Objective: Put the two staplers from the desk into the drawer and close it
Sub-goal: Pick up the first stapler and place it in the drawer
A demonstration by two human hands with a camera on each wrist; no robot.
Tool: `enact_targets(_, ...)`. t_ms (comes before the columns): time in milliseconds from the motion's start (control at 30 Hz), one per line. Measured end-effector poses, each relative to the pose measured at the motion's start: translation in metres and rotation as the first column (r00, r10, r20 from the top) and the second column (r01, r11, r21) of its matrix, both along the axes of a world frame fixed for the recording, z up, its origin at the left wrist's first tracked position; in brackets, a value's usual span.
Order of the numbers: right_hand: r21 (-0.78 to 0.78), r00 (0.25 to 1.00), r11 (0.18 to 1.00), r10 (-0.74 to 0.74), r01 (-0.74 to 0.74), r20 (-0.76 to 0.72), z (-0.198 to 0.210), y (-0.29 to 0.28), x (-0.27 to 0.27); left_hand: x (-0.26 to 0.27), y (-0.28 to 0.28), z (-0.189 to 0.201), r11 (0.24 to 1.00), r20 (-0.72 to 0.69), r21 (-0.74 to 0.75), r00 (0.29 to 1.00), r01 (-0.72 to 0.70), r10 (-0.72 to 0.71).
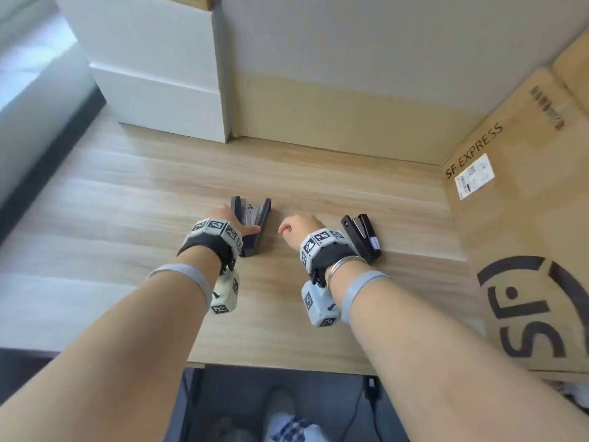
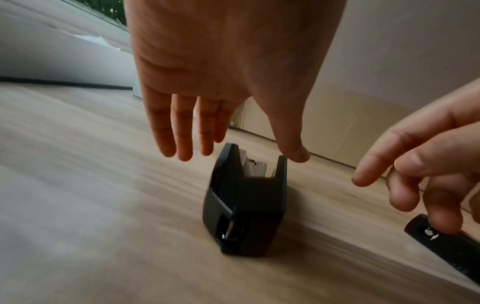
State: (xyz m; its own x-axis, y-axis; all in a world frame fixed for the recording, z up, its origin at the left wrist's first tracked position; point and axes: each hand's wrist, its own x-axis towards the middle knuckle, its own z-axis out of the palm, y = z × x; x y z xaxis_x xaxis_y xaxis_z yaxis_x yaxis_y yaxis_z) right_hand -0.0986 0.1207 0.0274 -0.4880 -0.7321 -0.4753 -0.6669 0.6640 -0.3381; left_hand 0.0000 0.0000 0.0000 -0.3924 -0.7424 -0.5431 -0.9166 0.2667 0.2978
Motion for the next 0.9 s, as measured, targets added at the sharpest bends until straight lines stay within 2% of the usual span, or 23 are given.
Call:
enact_targets(100,0.068,1.0,0.997,-0.026,0.025,0.015,-0.013,0.002,-0.005,-0.001,0.002,-0.013,0.994,0.025,0.065,0.996,-0.09,0.089)
enact_targets(233,0.108,1.0,0.994,-0.016,0.015,0.012,-0.026,0.003,-0.01,-0.011,0.007,-0.019,0.986,0.039,0.099,0.991,-0.133,0.13)
enact_targets(500,0.16,0.999,0.987,-0.007,0.001,0.032,-0.045,0.006,-0.016,-0.025,0.007,-0.035,0.983,0.047,-0.022,0.982,-0.184,0.185)
enact_targets(633,0.168,0.999,0.986,-0.018,0.012,0.034,-0.055,0.009,-0.018,-0.027,0.005,-0.039,0.974,0.005,0.004,0.974,-0.227,0.227)
enact_targets(733,0.161,0.999,0.987,-0.027,0.021,0.034,-0.059,0.008,-0.019,-0.025,0.004,-0.038,0.978,-0.032,-0.003,0.978,-0.207,0.206)
enact_targets(900,0.147,0.999,0.989,-0.027,0.021,0.039,-0.063,0.005,-0.019,-0.021,0.003,-0.038,0.989,-0.011,-0.041,0.99,-0.143,0.142)
